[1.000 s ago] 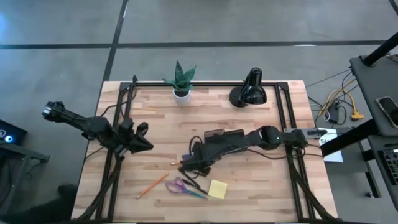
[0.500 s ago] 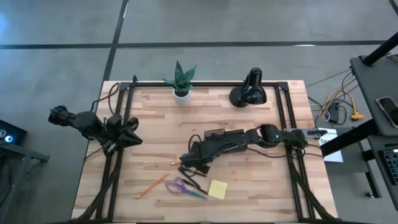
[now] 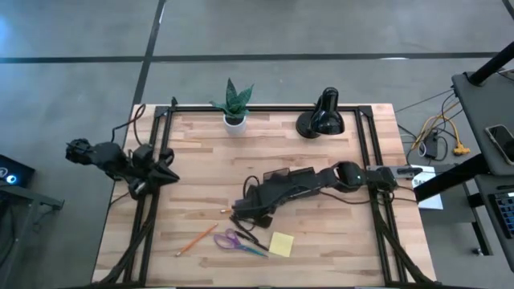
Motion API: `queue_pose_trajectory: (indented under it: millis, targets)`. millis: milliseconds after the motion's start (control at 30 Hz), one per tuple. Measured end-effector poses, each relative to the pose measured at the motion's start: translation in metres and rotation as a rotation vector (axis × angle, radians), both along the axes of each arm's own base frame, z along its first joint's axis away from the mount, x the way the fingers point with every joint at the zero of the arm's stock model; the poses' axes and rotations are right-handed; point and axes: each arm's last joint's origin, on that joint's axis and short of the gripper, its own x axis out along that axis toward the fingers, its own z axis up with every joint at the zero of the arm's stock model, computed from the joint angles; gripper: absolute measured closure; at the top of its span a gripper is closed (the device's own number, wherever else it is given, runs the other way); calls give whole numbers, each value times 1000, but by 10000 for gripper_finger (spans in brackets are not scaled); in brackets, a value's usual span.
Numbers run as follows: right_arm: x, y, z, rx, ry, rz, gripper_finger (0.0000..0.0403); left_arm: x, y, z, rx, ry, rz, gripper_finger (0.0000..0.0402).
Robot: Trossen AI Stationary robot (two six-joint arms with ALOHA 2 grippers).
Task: Pick and place office supplies into organizer
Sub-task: Put the blue eraser into the black desk organizer
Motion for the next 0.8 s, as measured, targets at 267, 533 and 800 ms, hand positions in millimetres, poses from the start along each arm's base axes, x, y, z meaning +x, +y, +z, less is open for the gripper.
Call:
queue_pose_trajectory:
  millis: [267, 533, 800]
  targets:
    - [-5, 41, 24, -44, -69, 270, 257, -7, 3, 11, -44, -117, 0, 385]
    - [21, 64, 25, -33, -289, 660, 269, -8, 4, 18, -75, -179, 16, 385]
    - [55, 23, 25, 15, -478, 639, 277, -3, 2, 15, -64, -145, 14, 385]
